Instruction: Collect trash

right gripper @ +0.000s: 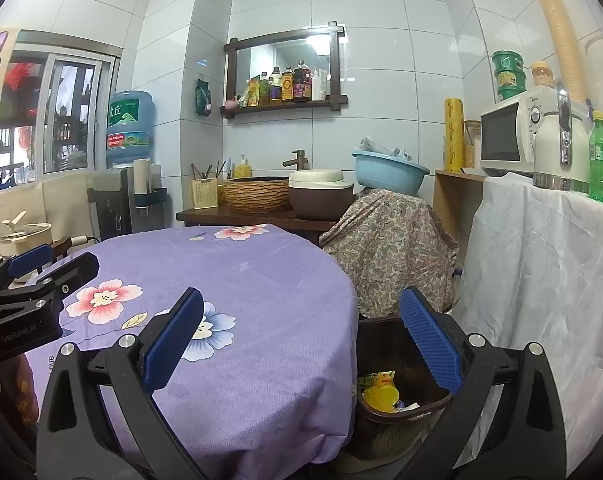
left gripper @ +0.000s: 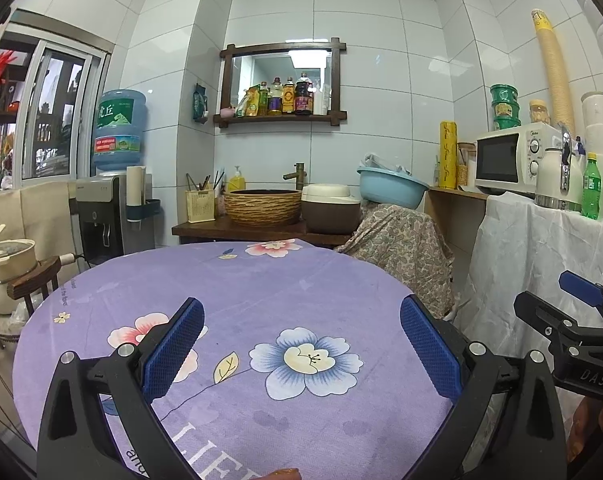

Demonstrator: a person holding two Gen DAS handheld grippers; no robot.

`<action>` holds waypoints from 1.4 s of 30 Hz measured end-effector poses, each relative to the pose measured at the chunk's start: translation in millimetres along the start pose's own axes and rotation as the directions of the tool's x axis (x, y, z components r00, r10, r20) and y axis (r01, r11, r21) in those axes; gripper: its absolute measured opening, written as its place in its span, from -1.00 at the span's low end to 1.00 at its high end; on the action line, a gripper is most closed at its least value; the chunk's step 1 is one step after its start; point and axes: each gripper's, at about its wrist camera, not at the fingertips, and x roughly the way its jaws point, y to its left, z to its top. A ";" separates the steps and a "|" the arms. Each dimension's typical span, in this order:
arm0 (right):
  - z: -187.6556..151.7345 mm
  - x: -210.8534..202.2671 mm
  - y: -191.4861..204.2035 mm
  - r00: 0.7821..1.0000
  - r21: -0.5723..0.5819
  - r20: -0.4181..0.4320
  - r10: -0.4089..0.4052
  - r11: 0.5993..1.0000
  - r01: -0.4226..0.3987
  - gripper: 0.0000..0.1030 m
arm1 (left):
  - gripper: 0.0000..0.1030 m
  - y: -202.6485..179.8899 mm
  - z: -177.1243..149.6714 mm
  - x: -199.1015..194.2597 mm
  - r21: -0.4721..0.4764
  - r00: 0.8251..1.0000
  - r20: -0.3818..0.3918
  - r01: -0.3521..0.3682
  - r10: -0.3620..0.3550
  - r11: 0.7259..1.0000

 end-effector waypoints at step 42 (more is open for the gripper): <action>-3.0 3.8 -2.8 1.000 0.012 -0.018 0.001 1.000 -0.001 0.89 | 0.89 -3.1 -5.2 4.3 0.002 1.000 -0.021 0.014 -0.014 1.000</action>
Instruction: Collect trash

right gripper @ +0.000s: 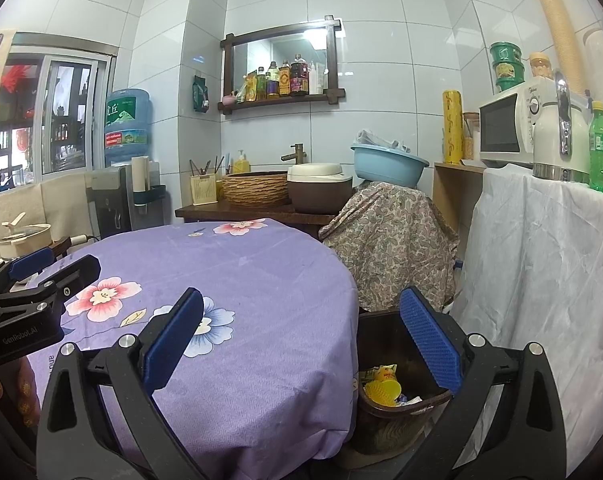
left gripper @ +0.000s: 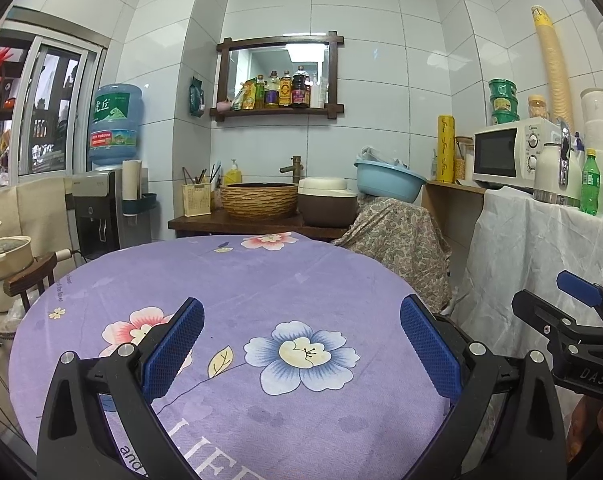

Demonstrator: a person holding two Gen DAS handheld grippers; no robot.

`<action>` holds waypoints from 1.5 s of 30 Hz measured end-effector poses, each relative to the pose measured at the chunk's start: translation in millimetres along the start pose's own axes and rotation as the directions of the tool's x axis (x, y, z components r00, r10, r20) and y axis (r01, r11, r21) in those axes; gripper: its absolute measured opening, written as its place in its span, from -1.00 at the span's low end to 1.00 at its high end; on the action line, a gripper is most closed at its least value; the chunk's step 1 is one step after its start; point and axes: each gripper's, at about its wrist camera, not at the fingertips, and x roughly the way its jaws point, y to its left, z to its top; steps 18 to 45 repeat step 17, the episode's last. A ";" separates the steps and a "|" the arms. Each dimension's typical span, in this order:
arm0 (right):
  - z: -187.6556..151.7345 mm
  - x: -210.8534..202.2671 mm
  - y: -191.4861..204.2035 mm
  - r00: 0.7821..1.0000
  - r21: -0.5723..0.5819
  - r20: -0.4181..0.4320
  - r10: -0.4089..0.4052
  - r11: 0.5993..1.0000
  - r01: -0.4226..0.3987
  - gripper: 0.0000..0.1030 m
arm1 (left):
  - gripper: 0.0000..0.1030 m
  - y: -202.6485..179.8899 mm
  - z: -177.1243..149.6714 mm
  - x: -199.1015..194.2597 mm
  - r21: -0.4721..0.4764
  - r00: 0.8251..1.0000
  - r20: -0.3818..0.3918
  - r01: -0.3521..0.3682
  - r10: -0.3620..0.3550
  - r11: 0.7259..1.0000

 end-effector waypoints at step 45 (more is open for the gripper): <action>-1.5 0.7 1.9 1.000 0.006 -0.004 0.001 1.000 -0.001 0.89 | 0.89 -1.4 0.1 2.0 -0.006 1.000 -0.021 0.014 -0.014 1.000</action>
